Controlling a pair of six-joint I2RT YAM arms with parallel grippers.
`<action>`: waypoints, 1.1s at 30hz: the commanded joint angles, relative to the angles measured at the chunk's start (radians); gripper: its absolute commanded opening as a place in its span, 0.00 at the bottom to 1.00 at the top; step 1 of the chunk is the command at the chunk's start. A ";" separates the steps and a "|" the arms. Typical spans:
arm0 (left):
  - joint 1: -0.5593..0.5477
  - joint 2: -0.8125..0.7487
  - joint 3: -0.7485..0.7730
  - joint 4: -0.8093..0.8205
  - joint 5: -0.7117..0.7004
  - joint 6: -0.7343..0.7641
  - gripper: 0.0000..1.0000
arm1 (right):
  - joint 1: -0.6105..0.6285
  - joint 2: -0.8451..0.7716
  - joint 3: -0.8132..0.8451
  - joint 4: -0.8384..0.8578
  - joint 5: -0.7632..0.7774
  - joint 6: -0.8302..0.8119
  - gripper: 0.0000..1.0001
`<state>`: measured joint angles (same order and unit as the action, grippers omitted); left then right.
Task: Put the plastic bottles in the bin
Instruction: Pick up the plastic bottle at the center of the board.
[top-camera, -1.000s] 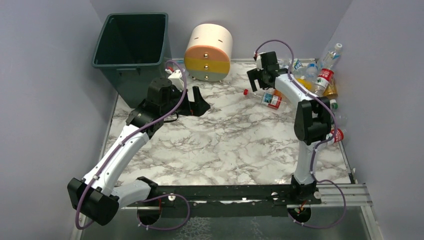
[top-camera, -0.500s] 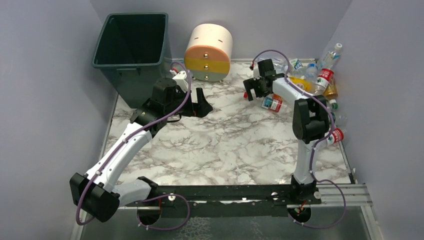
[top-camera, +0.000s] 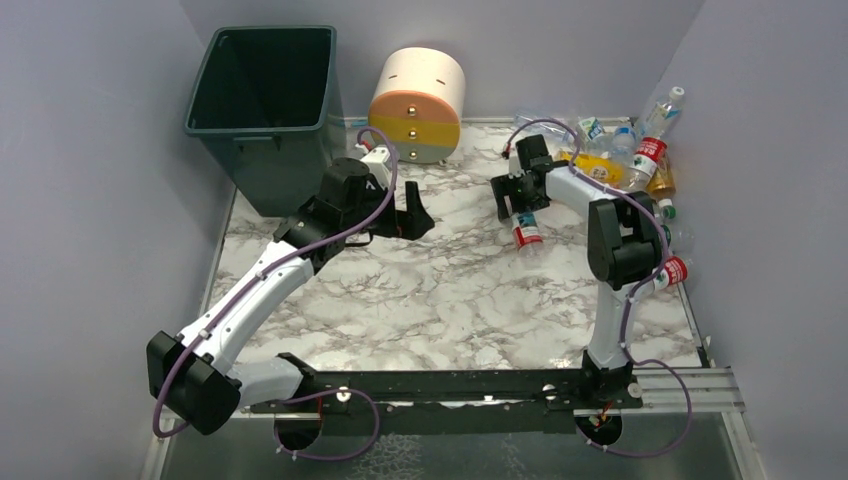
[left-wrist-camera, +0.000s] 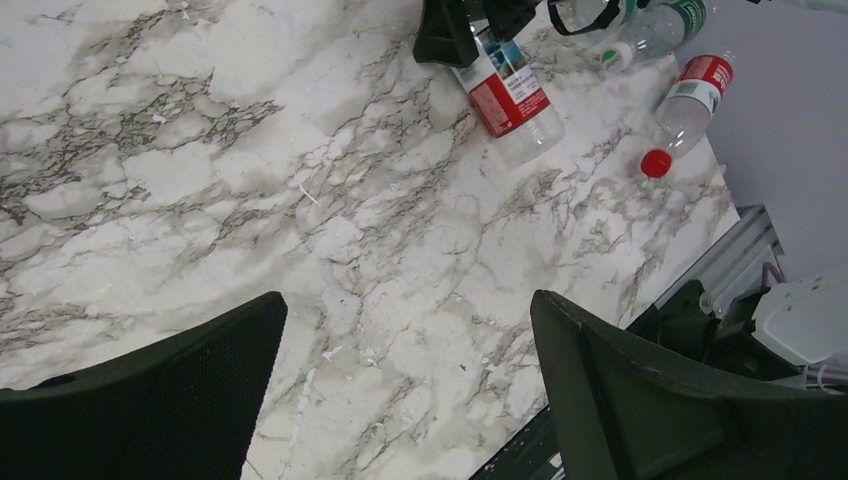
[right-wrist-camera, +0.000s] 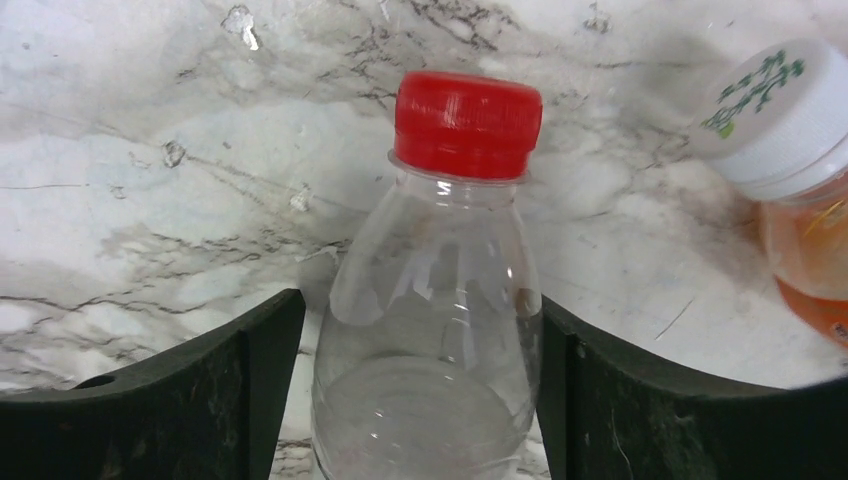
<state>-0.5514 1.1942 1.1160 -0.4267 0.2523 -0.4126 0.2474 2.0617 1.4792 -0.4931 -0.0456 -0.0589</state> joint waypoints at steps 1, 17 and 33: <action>-0.019 0.012 0.013 0.037 -0.024 -0.015 0.99 | 0.000 -0.050 -0.028 -0.044 -0.071 0.055 0.78; -0.054 0.025 -0.076 0.134 0.010 -0.036 0.99 | 0.001 -0.209 -0.127 0.008 -0.371 0.203 0.60; -0.126 0.094 -0.064 0.167 -0.004 -0.066 0.99 | 0.050 -0.451 -0.259 0.271 -0.517 0.470 0.59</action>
<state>-0.6346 1.2507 1.0199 -0.2699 0.2752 -0.4709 0.2680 1.6482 1.2266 -0.3122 -0.5545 0.3199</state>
